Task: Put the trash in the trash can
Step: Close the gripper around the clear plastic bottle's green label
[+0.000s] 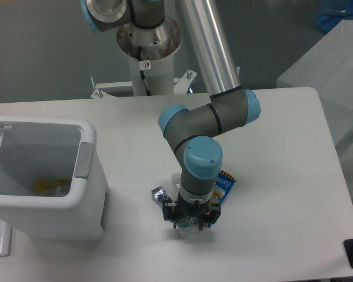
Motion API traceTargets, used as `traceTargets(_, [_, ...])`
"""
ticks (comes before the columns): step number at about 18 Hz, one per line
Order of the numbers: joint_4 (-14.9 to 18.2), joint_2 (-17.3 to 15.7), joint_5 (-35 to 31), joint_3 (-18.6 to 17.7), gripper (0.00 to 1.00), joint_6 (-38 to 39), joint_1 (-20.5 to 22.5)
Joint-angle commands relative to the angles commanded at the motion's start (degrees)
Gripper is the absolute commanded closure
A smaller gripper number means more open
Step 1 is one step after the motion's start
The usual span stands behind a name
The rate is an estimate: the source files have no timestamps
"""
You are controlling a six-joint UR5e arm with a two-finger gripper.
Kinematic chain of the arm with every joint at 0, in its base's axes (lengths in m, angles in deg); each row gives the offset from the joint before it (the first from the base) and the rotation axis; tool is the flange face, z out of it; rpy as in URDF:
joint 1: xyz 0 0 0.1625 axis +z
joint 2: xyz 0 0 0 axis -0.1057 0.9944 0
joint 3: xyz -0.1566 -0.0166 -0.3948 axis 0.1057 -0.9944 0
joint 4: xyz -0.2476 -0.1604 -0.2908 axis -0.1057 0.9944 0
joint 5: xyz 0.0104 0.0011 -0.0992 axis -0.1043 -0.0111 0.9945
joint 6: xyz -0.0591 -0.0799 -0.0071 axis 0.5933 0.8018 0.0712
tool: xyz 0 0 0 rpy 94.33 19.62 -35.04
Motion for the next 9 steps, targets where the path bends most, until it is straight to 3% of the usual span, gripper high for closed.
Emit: traceTargets(9, [0.00,0.00,0.00,-0.18,0.38,-0.17,0.00])
